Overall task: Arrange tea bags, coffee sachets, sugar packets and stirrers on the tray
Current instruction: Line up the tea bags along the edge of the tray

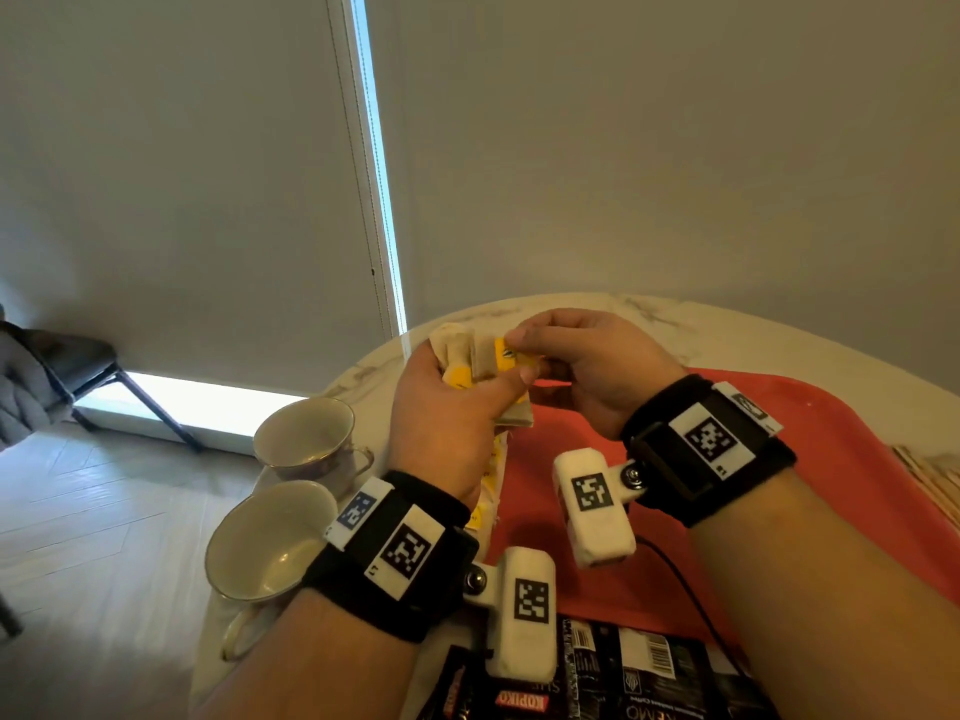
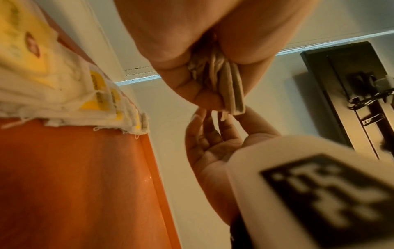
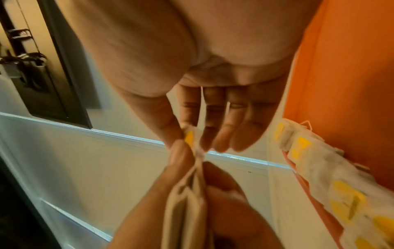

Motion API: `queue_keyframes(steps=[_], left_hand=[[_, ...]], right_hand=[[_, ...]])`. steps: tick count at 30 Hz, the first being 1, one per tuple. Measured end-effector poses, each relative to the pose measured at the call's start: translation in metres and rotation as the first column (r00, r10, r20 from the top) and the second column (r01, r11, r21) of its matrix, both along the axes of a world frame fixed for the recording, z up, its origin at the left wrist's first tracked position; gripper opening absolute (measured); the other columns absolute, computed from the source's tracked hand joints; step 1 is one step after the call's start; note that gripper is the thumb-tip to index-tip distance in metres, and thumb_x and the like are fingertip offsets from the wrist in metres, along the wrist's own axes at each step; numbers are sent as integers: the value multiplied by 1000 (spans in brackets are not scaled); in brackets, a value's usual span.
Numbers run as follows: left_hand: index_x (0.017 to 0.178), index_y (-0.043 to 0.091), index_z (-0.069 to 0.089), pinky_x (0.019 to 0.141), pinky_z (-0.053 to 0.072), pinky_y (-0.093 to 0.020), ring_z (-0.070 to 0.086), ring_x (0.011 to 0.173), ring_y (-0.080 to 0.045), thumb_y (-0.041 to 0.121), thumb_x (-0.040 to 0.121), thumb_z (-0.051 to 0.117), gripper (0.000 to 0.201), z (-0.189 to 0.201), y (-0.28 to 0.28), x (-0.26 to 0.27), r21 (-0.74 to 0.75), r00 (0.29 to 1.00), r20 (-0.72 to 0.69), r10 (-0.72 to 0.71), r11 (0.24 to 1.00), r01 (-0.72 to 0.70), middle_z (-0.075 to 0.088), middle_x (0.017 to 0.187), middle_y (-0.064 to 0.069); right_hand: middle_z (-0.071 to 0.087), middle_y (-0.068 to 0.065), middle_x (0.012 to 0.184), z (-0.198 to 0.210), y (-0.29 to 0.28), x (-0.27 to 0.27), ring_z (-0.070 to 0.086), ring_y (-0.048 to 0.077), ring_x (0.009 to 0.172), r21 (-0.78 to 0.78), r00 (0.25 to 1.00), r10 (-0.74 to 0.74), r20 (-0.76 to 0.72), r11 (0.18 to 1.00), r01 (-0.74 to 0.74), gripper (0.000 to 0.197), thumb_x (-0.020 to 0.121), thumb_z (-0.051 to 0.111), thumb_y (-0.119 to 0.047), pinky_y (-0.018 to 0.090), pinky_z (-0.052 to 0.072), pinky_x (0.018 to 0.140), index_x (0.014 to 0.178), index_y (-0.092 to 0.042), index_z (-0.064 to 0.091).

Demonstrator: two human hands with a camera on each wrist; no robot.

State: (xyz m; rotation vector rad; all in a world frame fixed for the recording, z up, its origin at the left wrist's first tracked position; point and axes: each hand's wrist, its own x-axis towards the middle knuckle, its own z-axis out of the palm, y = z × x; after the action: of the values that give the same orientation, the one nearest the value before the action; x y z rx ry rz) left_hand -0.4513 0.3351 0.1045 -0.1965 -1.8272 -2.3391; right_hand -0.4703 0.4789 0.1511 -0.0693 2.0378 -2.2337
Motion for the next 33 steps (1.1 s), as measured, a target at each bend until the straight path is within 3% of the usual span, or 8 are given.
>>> queue_keyframes(steps=[5, 11, 14, 17, 20, 26, 30, 33], left_hand=[[109, 15, 70, 87, 61, -63, 78, 95, -37, 16, 84, 85, 29, -4, -2, -4, 40, 997, 55, 51, 998, -54, 79, 103, -14], [105, 22, 72, 89, 60, -63, 77, 96, -36, 18, 92, 77, 14, -3, -2, -2, 56, 993, 70, 96, 993, -100, 78, 102, -12], [102, 25, 73, 87, 62, -61, 77, 96, -35, 20, 96, 75, 8, -3, -2, 1, 35, 992, 67, 111, 993, -114, 78, 102, -12], [102, 26, 71, 80, 66, -48, 78, 93, -27, 24, 97, 74, 6, -2, -4, 0, -28, 984, 42, 174, 985, -173, 77, 99, -7], [108, 25, 70, 76, 66, -39, 77, 92, -21, 27, 97, 74, 11, -2, -5, -1, -73, 981, 8, 193, 979, -192, 77, 101, -2], [112, 23, 71, 88, 62, -56, 77, 98, -29, 31, 97, 74, 18, 3, 1, 3, -82, 997, -22, 71, 994, -73, 79, 105, -6], [115, 18, 71, 88, 62, -52, 78, 97, -29, 21, 92, 79, 24, 4, 4, 7, -61, 998, -54, 31, 998, -34, 80, 105, -7], [109, 22, 71, 85, 64, -50, 78, 93, -24, 20, 92, 79, 19, 6, 1, 7, -86, 992, -67, 104, 990, -110, 80, 101, -3]], right_hand=[[73, 4, 81, 6, 10, -3, 70, 16, 70, -176, 982, -123, -142, 980, 97, 3, 93, 69, -13, 32, 58, 65, 92, -13, 67], [72, 2, 82, 5, 13, 1, 64, 11, 71, 13, 965, -16, -263, 1000, 20, 9, 92, 71, -12, 25, 52, 60, 100, -10, 76], [70, 7, 78, 2, 12, 0, 63, 15, 65, 11, 969, 9, -246, 1000, -6, 17, 84, 77, -9, 25, 51, 56, 100, -10, 73], [69, 8, 77, 1, 14, -1, 62, 19, 67, -47, 974, 29, -223, 998, -40, 23, 71, 81, -15, 28, 52, 57, 89, -9, 68], [69, 2, 74, -1, 14, -2, 64, 13, 64, -83, 978, 71, -196, 993, -89, 18, 74, 77, -14, 27, 54, 55, 86, -8, 65], [68, 6, 74, -7, 9, -2, 61, 12, 60, 63, 966, -28, -256, 997, 46, 9, 85, 79, -8, 23, 47, 49, 90, -5, 72], [70, 14, 83, -7, 6, -3, 67, 20, 69, 3, 964, -39, -262, 999, 41, 11, 86, 78, -9, 28, 54, 55, 95, -5, 73], [73, 10, 86, -4, 9, -2, 68, 20, 69, 16, 978, -14, -210, 1000, 18, 13, 86, 77, -10, 27, 53, 55, 99, -11, 72]])
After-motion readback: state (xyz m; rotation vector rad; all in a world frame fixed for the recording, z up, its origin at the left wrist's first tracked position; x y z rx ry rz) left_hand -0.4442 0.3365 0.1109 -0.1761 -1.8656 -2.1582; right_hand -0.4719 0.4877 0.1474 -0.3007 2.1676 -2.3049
